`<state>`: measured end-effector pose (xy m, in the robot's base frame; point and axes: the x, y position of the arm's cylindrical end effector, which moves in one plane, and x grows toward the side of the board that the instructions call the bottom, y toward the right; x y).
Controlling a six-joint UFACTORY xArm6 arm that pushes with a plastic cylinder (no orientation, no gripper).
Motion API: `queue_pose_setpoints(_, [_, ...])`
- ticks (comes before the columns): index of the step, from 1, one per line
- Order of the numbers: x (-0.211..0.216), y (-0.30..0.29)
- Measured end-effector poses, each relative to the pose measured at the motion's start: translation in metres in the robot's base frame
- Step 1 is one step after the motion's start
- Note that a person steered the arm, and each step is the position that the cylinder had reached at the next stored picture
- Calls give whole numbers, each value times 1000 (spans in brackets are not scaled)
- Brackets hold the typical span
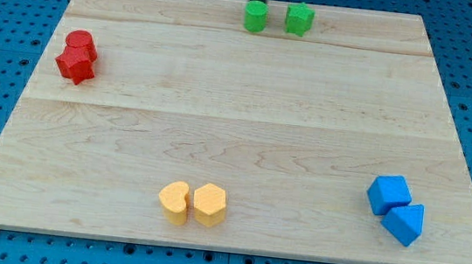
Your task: Move the green circle towards green star
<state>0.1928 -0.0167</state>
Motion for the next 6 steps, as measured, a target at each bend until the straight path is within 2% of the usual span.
queue_pose_setpoints(1, [1,-38])
queue_pose_setpoints(3, [24,-43])
queue_pose_setpoints(4, [44,-19])
queue_pose_setpoints(6, [36,19])
